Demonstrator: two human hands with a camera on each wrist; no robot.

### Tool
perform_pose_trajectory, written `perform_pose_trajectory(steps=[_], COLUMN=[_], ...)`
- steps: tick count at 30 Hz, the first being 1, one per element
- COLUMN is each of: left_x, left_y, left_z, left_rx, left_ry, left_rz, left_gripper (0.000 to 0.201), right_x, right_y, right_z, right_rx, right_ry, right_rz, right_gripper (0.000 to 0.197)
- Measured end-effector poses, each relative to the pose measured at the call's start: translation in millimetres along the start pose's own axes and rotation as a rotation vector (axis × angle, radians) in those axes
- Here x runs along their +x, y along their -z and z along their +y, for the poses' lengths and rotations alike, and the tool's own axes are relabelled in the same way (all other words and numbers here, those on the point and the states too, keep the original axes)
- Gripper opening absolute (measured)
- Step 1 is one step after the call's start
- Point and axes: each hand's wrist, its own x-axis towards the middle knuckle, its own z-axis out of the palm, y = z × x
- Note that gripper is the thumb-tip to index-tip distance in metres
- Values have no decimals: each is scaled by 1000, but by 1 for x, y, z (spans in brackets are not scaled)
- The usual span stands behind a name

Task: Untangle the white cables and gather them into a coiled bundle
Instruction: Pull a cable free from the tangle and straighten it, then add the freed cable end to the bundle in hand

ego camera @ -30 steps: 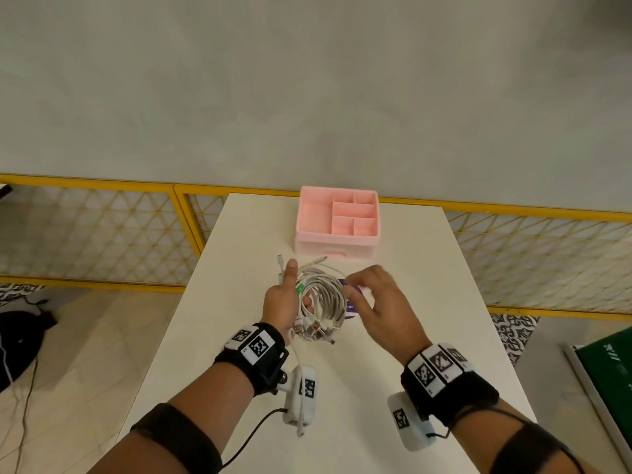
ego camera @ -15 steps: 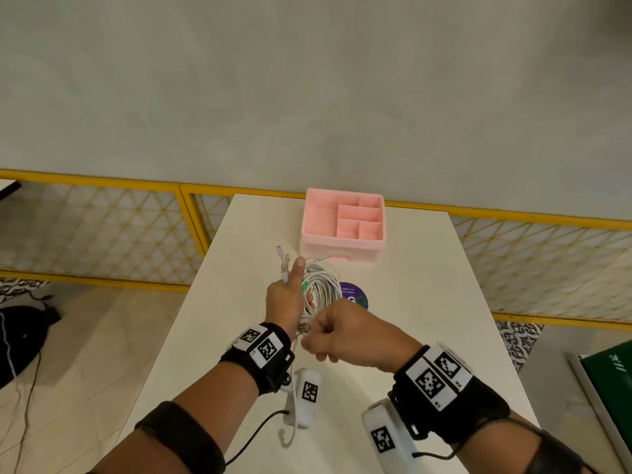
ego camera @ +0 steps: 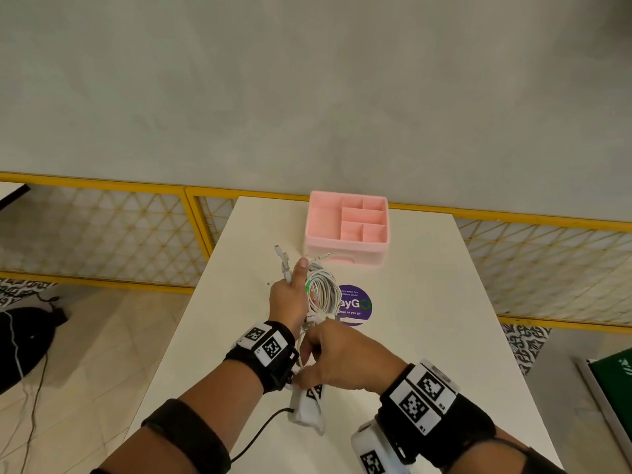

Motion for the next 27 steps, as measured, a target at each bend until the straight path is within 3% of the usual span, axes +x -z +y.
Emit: perform_pose_trajectory(steps=[4, 8, 12, 17, 19, 23, 27], left_x=[-2, -7, -13, -20, -23, -30, -31], left_y=[5, 6, 3, 5, 7, 10, 15], left_z=[-2, -6, -8, -9, -8, 3, 11], left_rx=[49, 150, 291, 304, 277, 124, 47], left_ry=[-83, -81, -85, -76, -37, 29, 62], left_rz=[-7, -96, -268, -520, -603, -758, -781], left_gripper=[59, 61, 73, 94, 83, 33, 29], right_x=[2, 12, 25, 42, 46, 48, 47], right_y=[16, 44, 71, 103, 111, 107, 82], right_z=[5, 9, 17, 38, 48, 65, 81], right_rx=[77, 16, -120, -32, 14, 148, 323], right_ry=[-5, 9, 51, 116, 127, 128, 46], right_rz=[100, 182, 249, 265, 233, 259, 251], right_gripper=[9, 20, 17, 6, 4, 4, 12])
